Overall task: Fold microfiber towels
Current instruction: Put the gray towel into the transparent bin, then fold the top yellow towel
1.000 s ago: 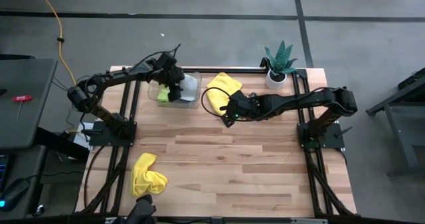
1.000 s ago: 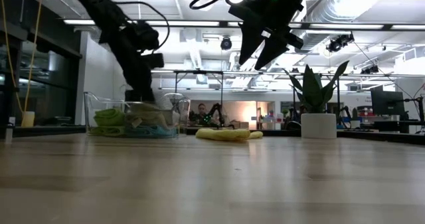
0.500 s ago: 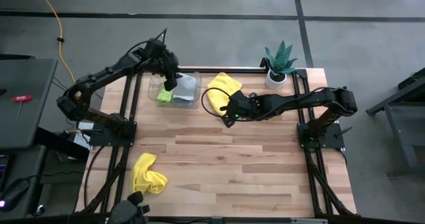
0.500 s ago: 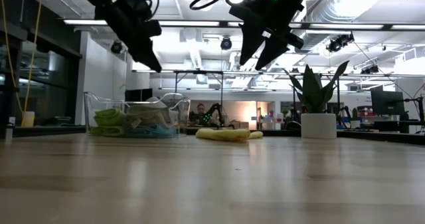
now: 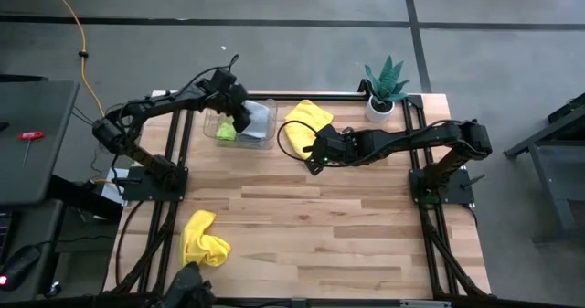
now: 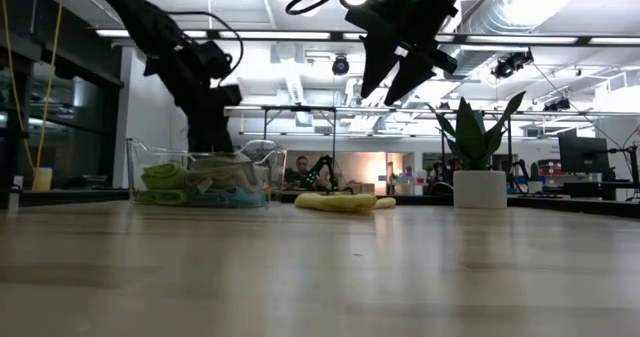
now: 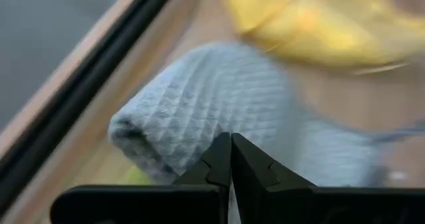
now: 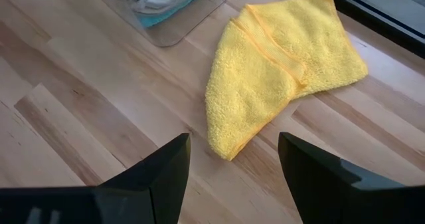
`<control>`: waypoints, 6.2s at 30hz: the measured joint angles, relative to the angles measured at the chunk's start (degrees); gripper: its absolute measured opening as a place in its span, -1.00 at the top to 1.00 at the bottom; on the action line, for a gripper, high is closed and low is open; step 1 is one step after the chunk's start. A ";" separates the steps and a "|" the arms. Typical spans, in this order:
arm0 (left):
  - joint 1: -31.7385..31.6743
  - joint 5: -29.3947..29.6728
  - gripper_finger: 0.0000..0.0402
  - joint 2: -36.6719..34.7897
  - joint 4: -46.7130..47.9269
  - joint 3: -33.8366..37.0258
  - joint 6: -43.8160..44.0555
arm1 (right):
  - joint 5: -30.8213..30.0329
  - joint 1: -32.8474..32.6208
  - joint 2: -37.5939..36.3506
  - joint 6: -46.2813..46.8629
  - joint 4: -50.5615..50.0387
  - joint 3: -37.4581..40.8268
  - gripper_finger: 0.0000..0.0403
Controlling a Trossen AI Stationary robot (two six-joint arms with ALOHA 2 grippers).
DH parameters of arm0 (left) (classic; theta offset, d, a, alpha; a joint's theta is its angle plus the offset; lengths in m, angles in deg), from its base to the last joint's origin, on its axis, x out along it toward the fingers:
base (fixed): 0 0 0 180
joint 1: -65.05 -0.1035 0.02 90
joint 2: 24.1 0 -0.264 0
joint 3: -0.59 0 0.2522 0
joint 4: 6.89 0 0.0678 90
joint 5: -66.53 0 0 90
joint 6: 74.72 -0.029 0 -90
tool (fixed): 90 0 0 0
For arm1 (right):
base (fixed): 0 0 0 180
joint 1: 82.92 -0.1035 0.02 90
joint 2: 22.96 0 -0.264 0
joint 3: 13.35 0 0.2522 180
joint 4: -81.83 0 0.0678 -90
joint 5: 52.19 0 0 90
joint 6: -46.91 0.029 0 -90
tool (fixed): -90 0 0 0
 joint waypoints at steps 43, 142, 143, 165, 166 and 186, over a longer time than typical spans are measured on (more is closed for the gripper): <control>5.04 3.43 1.00 -18.44 -2.84 5.33 7.37 | -0.60 0.04 0.00 -5.08 0.00 0.00 -0.10; 63.77 40.29 1.00 -43.71 -28.46 18.27 46.42 | 31.60 -9.28 -5.70 -10.65 23.42 15.41 1.00; 63.78 40.07 1.00 -43.41 -28.48 18.27 46.42 | 31.63 -10.90 -4.09 -9.68 24.03 15.41 1.00; 63.82 30.18 1.00 -27.01 -28.52 18.25 52.68 | 30.75 -12.81 -3.01 -9.41 27.53 15.41 0.19; 63.82 30.06 1.00 -26.58 -28.52 18.25 53.04 | 29.89 -12.48 -4.00 -9.58 24.53 15.41 0.13; 63.82 26.75 1.00 -24.24 -30.58 18.25 53.06 | 27.15 5.49 -16.61 19.18 44.09 48.10 0.14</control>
